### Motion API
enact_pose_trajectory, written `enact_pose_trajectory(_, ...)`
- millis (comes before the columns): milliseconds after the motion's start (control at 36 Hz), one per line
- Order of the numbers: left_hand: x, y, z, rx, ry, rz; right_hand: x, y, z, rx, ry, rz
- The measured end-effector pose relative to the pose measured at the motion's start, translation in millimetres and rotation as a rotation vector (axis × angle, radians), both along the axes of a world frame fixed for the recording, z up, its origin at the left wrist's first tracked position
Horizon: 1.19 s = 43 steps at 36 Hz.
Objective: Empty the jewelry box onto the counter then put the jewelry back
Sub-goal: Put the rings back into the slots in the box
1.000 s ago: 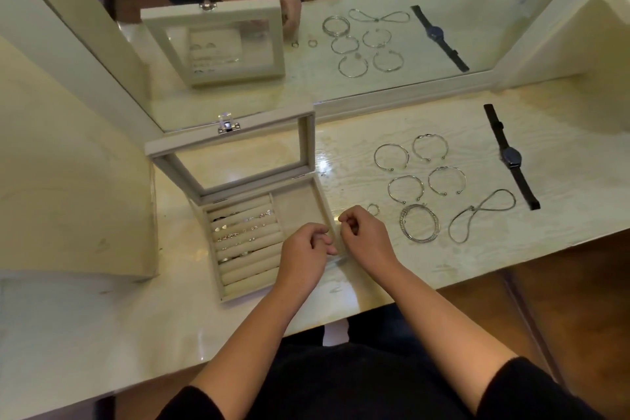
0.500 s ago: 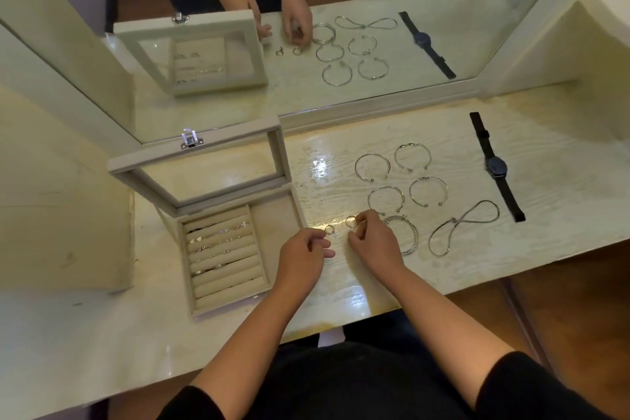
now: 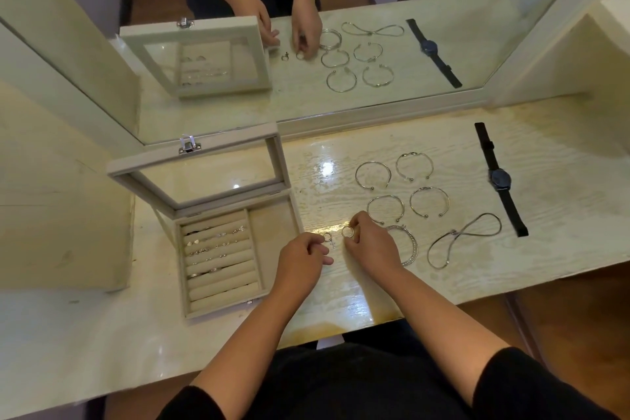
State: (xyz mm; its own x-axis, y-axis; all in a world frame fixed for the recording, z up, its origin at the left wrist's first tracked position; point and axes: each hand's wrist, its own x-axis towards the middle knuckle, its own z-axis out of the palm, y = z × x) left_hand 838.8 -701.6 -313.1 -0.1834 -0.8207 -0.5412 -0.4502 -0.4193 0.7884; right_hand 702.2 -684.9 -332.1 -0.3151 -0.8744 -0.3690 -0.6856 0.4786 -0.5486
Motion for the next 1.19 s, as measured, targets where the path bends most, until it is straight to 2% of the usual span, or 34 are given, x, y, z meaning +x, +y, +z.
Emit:
enact_pose_trajectory(250,1,0,1,0.028,0.016,0.013,1,0,-4,0.036,0.009,0.003)
enact_pose_trajectory(472,4,2,1,0.041,0.033,0.027,8,1,0,-0.046,-0.067,-0.022)
enact_pose_trajectory(750,23,-4,3,-0.074,-0.011,0.082,42,-6,15,-0.119,-0.236,0.103)
enact_pose_trajectory(1194,91,2,6,-0.075,0.051,0.290,106,-19,16,-0.130,-0.368,0.266)
